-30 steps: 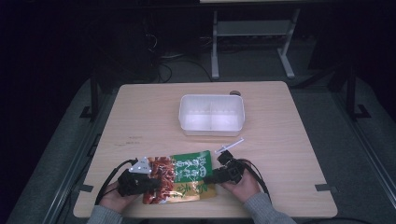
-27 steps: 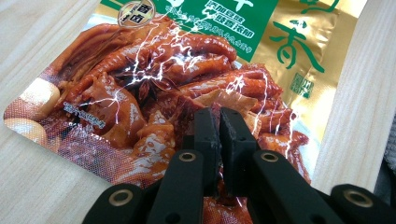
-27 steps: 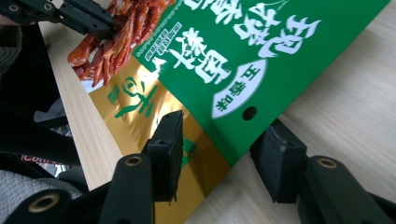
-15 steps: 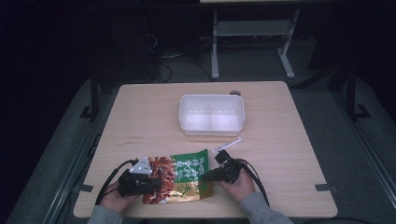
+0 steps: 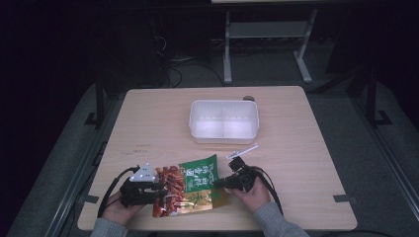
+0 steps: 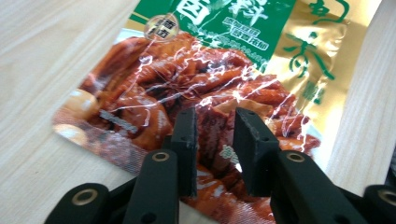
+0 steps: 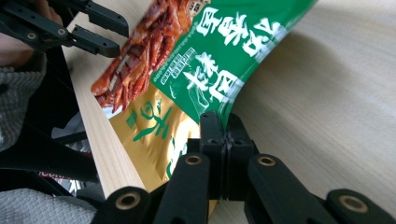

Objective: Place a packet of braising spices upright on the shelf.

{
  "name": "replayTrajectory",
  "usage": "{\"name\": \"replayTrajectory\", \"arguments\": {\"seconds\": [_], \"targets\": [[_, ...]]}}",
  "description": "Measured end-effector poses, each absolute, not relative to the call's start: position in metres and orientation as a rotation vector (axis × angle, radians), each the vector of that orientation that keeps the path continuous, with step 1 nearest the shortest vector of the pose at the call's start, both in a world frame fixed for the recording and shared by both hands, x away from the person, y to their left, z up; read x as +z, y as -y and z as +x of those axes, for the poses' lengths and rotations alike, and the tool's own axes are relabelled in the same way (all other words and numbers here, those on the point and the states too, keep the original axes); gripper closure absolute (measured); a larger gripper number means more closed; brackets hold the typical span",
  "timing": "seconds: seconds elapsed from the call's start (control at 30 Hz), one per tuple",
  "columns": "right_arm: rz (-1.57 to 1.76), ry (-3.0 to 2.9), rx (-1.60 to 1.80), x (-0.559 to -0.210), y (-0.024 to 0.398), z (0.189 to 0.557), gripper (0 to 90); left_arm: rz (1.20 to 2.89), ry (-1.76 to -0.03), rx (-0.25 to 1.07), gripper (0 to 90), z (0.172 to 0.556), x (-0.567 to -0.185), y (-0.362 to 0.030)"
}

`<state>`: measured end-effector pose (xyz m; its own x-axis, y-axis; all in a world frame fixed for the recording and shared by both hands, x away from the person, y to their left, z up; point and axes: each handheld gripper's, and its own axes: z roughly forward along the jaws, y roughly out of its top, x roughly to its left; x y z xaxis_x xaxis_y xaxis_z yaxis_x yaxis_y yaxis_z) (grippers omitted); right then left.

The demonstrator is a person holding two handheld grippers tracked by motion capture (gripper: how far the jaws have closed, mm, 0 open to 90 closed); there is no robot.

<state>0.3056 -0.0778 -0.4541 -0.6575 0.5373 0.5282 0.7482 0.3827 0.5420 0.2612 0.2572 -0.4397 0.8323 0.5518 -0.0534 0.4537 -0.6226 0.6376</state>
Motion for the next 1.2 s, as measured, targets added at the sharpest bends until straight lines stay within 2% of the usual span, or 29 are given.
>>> {"name": "replayTrajectory", "arguments": {"seconds": [0.63, 1.2], "targets": [[-1.111, 2.368, -1.189, -0.419, 0.100, 0.309, 90.0, 2.311, -0.790, 0.225, 56.1, 0.262, -0.440, -0.265], [-1.021, 2.376, -1.216, -0.349, 0.100, 0.329, 90.0, 2.295, -0.822, 0.239, 53.1, 0.263, -0.441, -0.270]]}}
